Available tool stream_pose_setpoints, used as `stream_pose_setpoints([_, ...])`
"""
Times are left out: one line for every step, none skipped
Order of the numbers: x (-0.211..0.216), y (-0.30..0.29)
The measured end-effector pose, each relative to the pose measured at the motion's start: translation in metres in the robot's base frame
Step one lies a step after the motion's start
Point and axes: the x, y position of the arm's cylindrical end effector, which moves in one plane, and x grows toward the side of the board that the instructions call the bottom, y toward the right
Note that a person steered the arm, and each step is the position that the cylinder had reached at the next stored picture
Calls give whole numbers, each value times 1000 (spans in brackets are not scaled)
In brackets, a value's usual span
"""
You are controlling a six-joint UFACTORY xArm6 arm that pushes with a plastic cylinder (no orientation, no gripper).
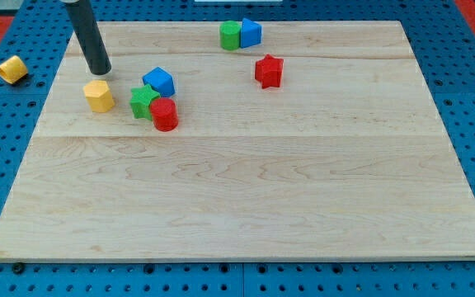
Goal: Move the red star to wards the center of the board
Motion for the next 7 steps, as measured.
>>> stream_pose_setpoints([0,0])
stream_pose_setpoints([-13,28])
stream_pose_setpoints([-43,93])
stream_pose_setpoints([-39,146])
stream_pose_setpoints([-19,233])
stream_pose_setpoints([-18,306])
stream_pose_setpoints([12,325])
